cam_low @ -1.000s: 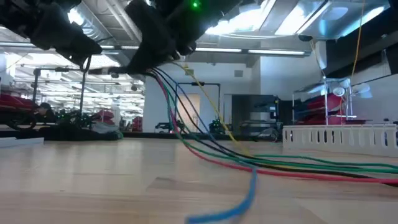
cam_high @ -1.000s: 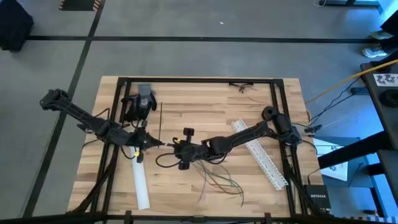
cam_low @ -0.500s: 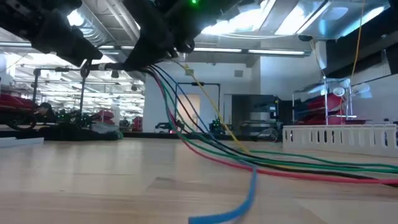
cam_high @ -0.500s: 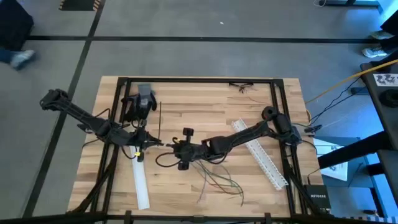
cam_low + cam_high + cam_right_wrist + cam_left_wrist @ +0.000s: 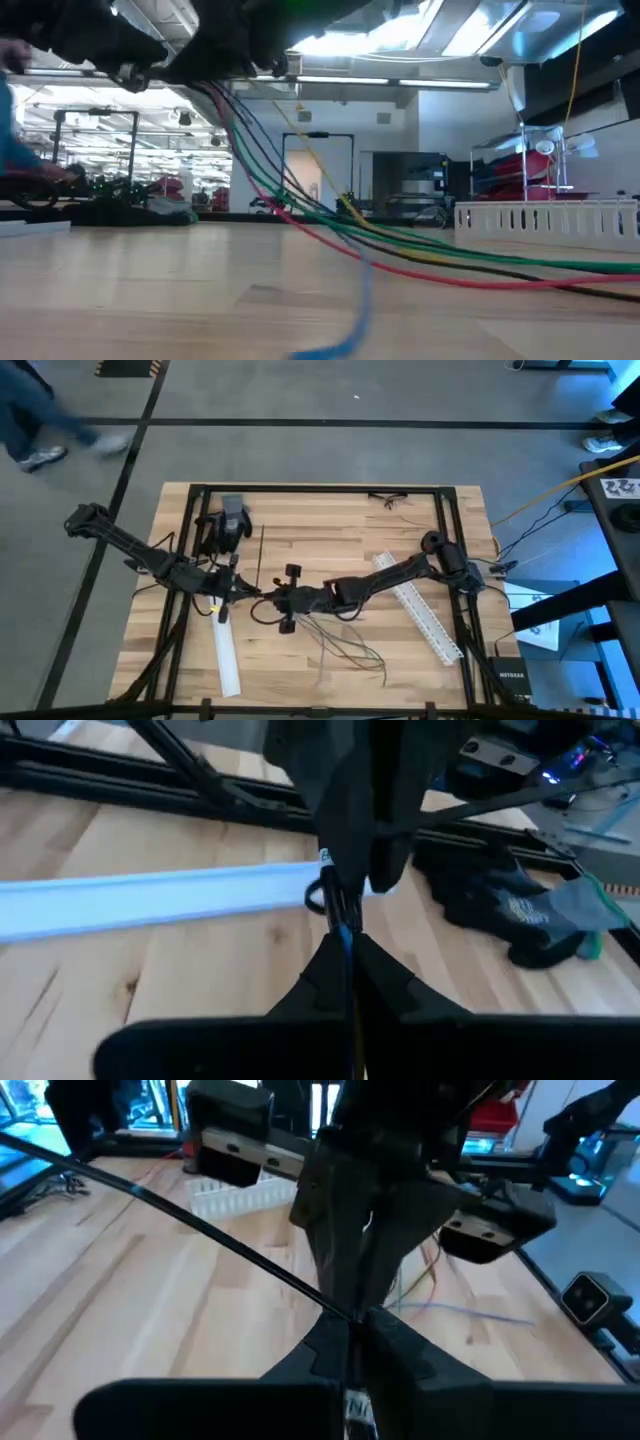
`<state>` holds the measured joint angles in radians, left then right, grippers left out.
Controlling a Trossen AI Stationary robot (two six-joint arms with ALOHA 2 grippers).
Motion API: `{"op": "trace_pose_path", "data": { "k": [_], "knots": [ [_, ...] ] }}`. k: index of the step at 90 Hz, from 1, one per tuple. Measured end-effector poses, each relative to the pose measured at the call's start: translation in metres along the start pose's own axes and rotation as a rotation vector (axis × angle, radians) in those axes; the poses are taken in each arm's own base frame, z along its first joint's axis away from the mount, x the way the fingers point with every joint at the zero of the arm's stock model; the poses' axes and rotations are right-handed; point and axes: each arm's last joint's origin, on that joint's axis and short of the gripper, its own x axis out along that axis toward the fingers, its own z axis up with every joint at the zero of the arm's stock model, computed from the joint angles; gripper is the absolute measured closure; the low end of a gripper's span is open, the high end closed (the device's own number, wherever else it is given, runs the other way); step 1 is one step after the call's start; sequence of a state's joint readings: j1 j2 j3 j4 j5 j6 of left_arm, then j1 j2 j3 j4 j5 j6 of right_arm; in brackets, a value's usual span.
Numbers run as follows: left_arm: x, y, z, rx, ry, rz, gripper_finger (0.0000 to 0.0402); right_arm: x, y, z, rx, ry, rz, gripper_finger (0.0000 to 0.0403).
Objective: Ziptie cables
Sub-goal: Wrap the cables together using the black zip tie
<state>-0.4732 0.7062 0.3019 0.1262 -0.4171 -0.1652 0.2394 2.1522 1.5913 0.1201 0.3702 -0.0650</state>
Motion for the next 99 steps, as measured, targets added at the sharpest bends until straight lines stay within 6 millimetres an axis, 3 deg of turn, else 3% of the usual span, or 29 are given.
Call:
{"op": "trace_pose_path", "data": {
  "k": [50, 71, 86, 99],
  "knots": [
    [0.026, 0.005, -0.005, 0.050, 0.015, 0.074, 0.0387, 0.007, 0.002, -0.014, 0.039, 0.064, 0.007, 0.0382],
    [0.029, 0.011, -0.006, 0.030, 0.028, 0.115, 0.0387, 0.003, 0.002, -0.017, 0.008, 0.112, -0.092, 0.0305],
    [0.030, 0.013, -0.006, 0.025, 0.027, 0.130, 0.0387, -0.013, 0.006, -0.007, -0.074, 0.138, -0.125, 0.0245],
    [0.031, 0.015, -0.006, 0.019, 0.027, 0.141, 0.0387, -0.023, 0.009, -0.001, -0.115, 0.155, -0.128, 0.0219]
  ]
}}
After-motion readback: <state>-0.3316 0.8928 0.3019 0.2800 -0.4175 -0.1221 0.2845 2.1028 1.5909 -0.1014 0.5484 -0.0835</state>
